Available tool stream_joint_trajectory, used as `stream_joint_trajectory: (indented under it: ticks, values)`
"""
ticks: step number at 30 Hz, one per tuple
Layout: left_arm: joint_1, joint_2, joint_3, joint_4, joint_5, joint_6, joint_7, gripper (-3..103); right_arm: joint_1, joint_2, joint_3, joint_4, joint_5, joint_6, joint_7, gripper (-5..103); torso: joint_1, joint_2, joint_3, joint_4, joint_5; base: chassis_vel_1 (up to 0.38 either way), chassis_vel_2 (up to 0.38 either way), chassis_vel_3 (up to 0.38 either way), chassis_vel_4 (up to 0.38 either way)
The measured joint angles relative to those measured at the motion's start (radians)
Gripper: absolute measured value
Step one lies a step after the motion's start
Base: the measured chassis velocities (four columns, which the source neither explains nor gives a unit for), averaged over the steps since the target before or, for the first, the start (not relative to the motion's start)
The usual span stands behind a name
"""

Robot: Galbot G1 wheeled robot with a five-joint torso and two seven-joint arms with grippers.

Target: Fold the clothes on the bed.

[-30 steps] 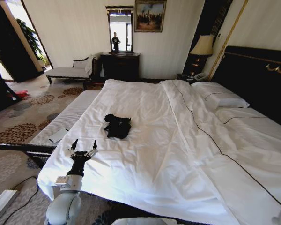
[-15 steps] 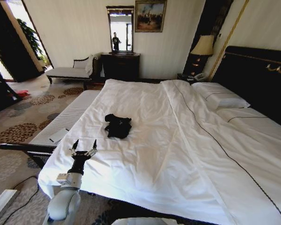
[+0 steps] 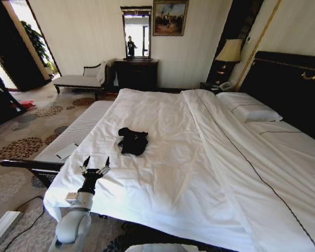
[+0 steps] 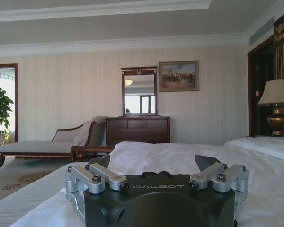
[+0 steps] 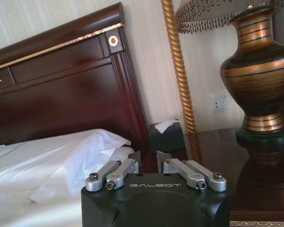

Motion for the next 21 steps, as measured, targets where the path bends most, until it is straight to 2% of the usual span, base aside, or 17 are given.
stream_joint_trajectory:
  ticks: [2,3,5,6,9,13,14,15,18,19,21]
  values:
    - [0.004,0.000,-0.006,0.000,-0.002,-0.002,0.000,100,-0.005,0.003,0.006,0.029,0.001,-0.012,0.011,27,0.000,0.000,0.000,0.0022,0.0000,0.000,0.000,0.000,0.000]
    - [0.006,0.000,-0.009,0.000,-0.003,-0.003,0.000,100,-0.008,0.004,0.009,0.044,0.002,-0.019,0.016,33,0.000,0.000,0.000,0.0023,0.0000,0.000,0.000,0.000,0.000]
    - [0.007,0.000,-0.011,-0.001,-0.004,-0.004,0.000,100,-0.010,0.005,0.010,0.057,0.002,-0.026,0.020,33,0.000,0.000,0.000,0.0022,0.0001,0.000,0.000,0.000,0.000]
    - [0.009,0.000,-0.014,-0.002,-0.006,-0.005,0.000,100,-0.014,0.008,0.012,0.086,0.003,-0.041,0.028,44,0.000,0.000,0.000,0.0019,0.0001,0.000,0.000,0.000,0.000]
    - [0.012,0.000,-0.017,-0.004,-0.007,-0.007,0.000,100,-0.016,0.010,0.015,0.124,0.002,-0.059,0.034,49,0.000,0.000,0.000,0.0019,0.0002,0.000,0.000,0.000,0.000]
    - [0.015,-0.003,-0.021,-0.011,-0.008,-0.007,0.000,100,-0.008,0.008,0.011,0.194,-0.027,-0.075,0.017,71,0.000,0.000,0.000,0.0019,0.0002,0.000,0.000,0.000,0.000]
    - [0.015,-0.003,-0.021,-0.011,-0.008,-0.007,0.000,100,-0.008,0.008,0.011,0.194,-0.027,-0.075,0.017,71,0.000,0.000,0.000,0.0019,0.0002,0.000,0.000,0.000,0.000]
    - [0.015,-0.003,-0.022,-0.013,-0.008,-0.007,0.000,100,0.001,0.004,0.002,0.209,-0.044,-0.075,-0.001,71,0.000,0.000,0.000,0.0019,0.0003,0.000,0.000,0.000,0.000]
    - [0.018,-0.003,-0.026,-0.027,-0.008,-0.002,-0.003,100,0.022,-0.007,-0.042,0.243,-0.085,-0.057,-0.082,87,0.000,0.000,0.000,0.0021,0.0004,0.000,0.000,0.000,0.000]
    - [0.018,-0.003,-0.026,-0.027,-0.008,-0.002,-0.003,100,0.022,-0.007,-0.042,0.243,-0.085,-0.057,-0.082,87,0.000,0.000,0.000,0.0021,0.0004,0.000,0.000,0.000,0.000]
    - [0.022,-0.001,-0.031,-0.046,-0.013,0.009,-0.009,100,0.032,-0.012,-0.083,0.264,-0.104,-0.039,-0.156,96,0.000,0.000,0.000,0.0021,0.0003,0.000,0.000,0.000,0.000]
